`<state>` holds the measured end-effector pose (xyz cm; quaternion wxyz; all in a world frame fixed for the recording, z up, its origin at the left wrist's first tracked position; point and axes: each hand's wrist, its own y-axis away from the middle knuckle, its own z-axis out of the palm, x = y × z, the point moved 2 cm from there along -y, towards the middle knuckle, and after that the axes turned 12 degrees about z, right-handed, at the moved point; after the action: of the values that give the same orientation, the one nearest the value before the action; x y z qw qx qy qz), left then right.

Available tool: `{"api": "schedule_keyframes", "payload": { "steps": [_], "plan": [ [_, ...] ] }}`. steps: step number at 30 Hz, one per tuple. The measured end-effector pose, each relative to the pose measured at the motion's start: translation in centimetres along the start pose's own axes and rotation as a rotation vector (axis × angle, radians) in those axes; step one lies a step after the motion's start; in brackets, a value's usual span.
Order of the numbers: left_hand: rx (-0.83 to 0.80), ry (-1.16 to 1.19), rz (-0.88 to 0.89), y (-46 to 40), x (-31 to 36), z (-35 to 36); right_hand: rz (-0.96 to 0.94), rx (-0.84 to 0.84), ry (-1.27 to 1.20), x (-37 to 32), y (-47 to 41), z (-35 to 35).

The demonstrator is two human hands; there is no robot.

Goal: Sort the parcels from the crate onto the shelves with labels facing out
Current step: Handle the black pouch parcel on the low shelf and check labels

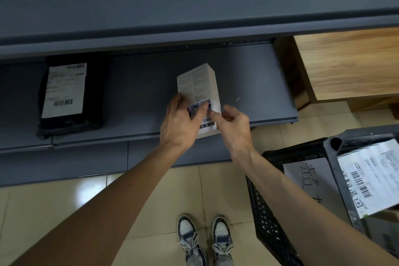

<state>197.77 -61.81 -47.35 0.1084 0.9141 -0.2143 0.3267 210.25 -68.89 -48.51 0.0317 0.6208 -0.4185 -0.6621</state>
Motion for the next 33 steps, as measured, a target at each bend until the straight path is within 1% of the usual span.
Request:
{"api": "schedule_keyframes", "payload": {
  "steps": [7, 13, 16, 20, 24, 26, 29, 33],
  "plan": [
    [-0.019, 0.147, -0.061, 0.7, 0.4, 0.0, -0.059, 0.050, 0.037, -0.6, 1.1, -0.2],
    [-0.006, 0.256, -0.125, 1.2, 0.0, -0.6, -0.082, 0.023, 0.004, -0.8, 1.5, 0.9],
    [0.011, 0.324, -0.140, 1.5, -0.7, -0.8, -0.087, -0.026, -0.005, -0.9, 1.6, 1.7],
    [0.037, 0.420, -0.129, 2.0, -1.6, -1.0, -0.023, -0.149, -0.041, -0.6, 2.2, 2.9],
    [0.114, 0.535, -0.134, 2.9, -2.9, -1.5, -0.048, -0.191, -0.023, -0.5, 2.6, 4.4],
    [0.126, 0.537, -0.110, 3.0, -3.1, -1.8, -0.047, -0.183, -0.008, -0.6, 2.7, 4.8],
    [0.102, 0.547, -0.063, 2.9, -3.0, -2.2, -0.036, -0.178, 0.003, -0.7, 3.0, 4.7],
    [0.114, 0.537, -0.067, 3.2, -3.6, -2.9, 0.028, -0.192, 0.020, -0.4, 3.1, 4.6]
  ]
}}
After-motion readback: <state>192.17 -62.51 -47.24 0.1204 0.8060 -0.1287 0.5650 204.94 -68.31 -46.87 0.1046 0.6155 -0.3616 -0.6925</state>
